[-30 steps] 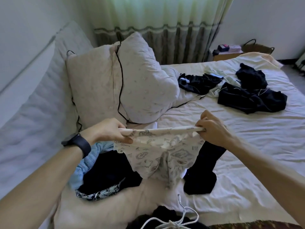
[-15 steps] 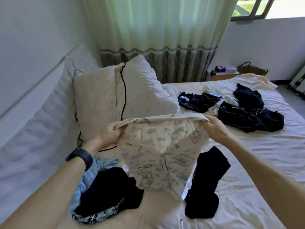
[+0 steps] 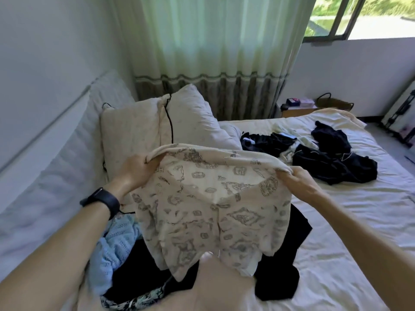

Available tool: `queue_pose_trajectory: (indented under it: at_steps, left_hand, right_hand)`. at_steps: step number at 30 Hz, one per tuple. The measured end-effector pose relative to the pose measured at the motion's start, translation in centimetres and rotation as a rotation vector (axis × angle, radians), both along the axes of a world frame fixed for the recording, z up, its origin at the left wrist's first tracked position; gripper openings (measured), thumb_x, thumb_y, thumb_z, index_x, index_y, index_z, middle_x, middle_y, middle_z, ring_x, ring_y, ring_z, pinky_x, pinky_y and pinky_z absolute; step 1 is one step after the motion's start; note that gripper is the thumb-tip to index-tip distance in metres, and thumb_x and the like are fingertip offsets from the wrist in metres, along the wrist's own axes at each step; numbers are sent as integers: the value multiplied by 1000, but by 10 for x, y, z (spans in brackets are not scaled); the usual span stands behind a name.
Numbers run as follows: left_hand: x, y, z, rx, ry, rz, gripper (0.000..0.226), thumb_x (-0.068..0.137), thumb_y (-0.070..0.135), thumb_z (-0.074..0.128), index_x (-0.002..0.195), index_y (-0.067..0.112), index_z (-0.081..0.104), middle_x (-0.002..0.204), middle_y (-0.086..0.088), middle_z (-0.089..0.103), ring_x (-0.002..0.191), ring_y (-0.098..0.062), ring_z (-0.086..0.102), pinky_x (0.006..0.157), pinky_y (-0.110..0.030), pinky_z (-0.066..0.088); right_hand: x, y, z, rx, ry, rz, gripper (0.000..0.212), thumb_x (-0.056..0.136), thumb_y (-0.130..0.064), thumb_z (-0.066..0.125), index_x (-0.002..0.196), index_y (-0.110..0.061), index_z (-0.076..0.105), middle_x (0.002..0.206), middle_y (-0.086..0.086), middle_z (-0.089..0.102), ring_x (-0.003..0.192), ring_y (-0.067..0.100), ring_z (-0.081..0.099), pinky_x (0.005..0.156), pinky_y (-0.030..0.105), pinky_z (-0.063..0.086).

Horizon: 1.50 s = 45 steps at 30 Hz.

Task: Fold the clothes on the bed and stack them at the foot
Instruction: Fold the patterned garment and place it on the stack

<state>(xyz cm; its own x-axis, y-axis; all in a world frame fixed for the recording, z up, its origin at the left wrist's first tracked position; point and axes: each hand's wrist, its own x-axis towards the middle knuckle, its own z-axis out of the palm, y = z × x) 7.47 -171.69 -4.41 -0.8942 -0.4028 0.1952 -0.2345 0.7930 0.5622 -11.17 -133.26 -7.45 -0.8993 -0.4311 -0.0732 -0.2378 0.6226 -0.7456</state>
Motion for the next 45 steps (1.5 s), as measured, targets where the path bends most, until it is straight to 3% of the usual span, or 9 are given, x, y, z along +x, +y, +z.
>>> queue_pose_trajectory:
  at_steps: [3, 6, 8, 14, 19, 25, 31, 35, 45]
  left_hand:
    - [2, -7, 3, 84, -60, 71, 65, 88, 75, 32, 65, 22, 61, 51, 4, 53, 54, -22, 49, 53, -33, 35]
    - [15, -9, 0, 61, -70, -43, 24, 98, 64, 35, 89, 63, 57, 79, -14, 71, 75, -30, 65, 71, -42, 53]
    - [20, -11, -2, 28, -7, -108, 24, 101, 58, 39, 95, 69, 59, 76, -1, 72, 70, -15, 64, 68, -27, 51]
    - [46, -9, -9, 36, -111, -43, 55, 91, 73, 37, 71, 31, 67, 65, 2, 67, 61, -17, 62, 55, -32, 44]
    - [85, 23, -38, -79, -325, -34, 88, 75, 95, 24, 52, 12, 45, 49, -1, 53, 50, -17, 51, 52, -32, 34]
    - [130, 59, -47, -36, -160, 117, 79, 74, 93, 24, 45, 19, 34, 36, 6, 33, 38, -11, 34, 48, -32, 25]
    - [183, 107, -48, -86, -180, 223, 81, 78, 92, 19, 65, 23, 60, 57, 2, 62, 58, -9, 56, 56, -30, 42]
    - [216, 143, -40, -17, -143, 213, 44, 91, 77, 39, 61, 52, 60, 49, 18, 57, 51, 2, 54, 54, -29, 37]
    - [268, 173, -48, 65, -45, 303, 55, 79, 78, 54, 62, 26, 56, 47, 12, 45, 51, -5, 45, 46, -15, 31]
  right_hand:
    - [12, -8, 13, 24, 114, 56, 38, 101, -20, 54, 72, 2, 61, 55, -9, 51, 55, 18, 47, 48, 23, 32]
    - [26, -4, 16, 143, 190, 124, 22, 99, -25, 56, 85, -36, 69, 64, -17, 58, 58, 10, 54, 52, 25, 38]
    - [28, 1, 15, 206, 140, 66, 32, 98, -34, 61, 66, -30, 65, 58, -10, 56, 56, 17, 53, 52, 28, 36]
    - [35, 28, 21, 12, -84, -50, 39, 90, -60, 66, 67, -29, 75, 59, -4, 62, 57, 12, 57, 57, 29, 42]
    - [63, 48, -8, 523, 210, -39, 45, 95, -54, 60, 60, -27, 57, 61, -6, 57, 58, 10, 51, 50, 29, 33]
    - [104, 95, -31, 110, 3, 129, 37, 97, -49, 60, 80, -19, 75, 75, 8, 73, 74, 28, 68, 61, 33, 45]
    - [138, 127, -38, -79, 44, 190, 18, 97, -35, 66, 89, -51, 65, 75, -14, 66, 67, -9, 59, 56, 10, 43]
    - [160, 147, -46, 14, 196, 119, 23, 93, -47, 65, 81, -27, 67, 71, 4, 64, 70, 24, 60, 63, 38, 47]
    - [216, 187, -70, 56, 360, 113, 41, 96, -33, 60, 70, -2, 57, 44, -3, 37, 39, 10, 37, 45, 27, 24]
